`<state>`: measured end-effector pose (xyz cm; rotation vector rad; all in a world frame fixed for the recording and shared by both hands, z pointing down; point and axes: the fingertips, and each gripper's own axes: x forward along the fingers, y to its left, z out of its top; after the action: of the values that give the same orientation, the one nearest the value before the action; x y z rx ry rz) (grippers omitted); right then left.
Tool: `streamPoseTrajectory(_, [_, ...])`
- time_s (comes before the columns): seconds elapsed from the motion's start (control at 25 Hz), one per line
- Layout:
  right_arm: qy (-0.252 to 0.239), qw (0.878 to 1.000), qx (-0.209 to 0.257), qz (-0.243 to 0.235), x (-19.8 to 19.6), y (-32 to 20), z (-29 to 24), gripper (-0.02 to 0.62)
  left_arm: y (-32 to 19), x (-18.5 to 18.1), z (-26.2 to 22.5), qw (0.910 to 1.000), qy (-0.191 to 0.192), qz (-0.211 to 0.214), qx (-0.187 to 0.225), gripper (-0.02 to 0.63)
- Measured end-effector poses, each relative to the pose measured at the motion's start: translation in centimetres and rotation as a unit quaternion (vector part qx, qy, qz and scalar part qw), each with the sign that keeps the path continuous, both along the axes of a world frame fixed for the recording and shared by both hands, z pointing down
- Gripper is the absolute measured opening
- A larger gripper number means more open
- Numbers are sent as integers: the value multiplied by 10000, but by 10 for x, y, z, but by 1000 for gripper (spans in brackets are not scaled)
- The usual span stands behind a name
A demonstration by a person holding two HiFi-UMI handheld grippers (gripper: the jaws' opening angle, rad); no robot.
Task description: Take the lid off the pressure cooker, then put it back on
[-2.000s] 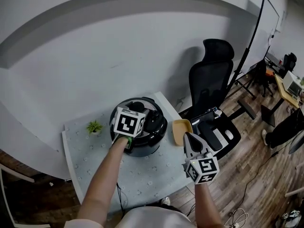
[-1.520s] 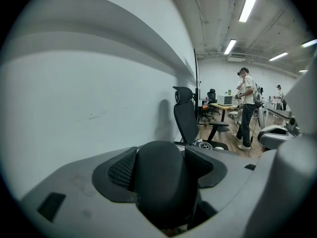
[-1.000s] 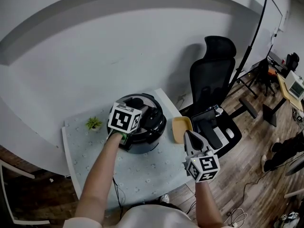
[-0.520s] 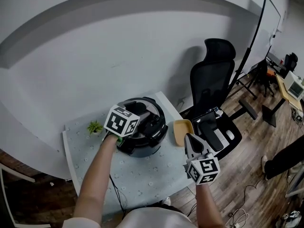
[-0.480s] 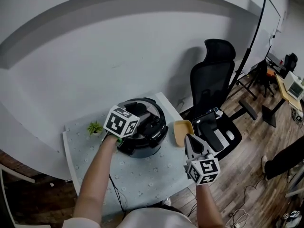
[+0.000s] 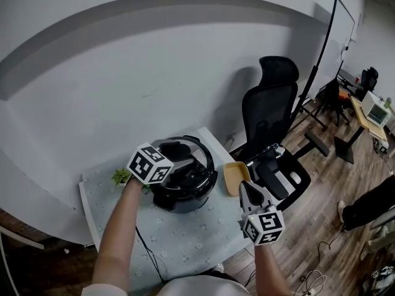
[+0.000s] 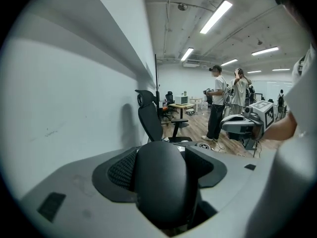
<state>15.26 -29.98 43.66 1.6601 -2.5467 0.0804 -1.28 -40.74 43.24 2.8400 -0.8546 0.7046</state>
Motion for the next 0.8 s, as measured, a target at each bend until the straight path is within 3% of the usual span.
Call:
streamPoseTrajectory(0.52, [22, 9999, 36, 147, 6, 12, -2, 0, -2, -1, -2, 9995, 2, -328, 32, 288])
streamPoseTrajectory(0.8, [-12, 9999, 60, 156, 11, 14, -3, 0, -1, 0, -25, 9993, 45, -372, 92, 288])
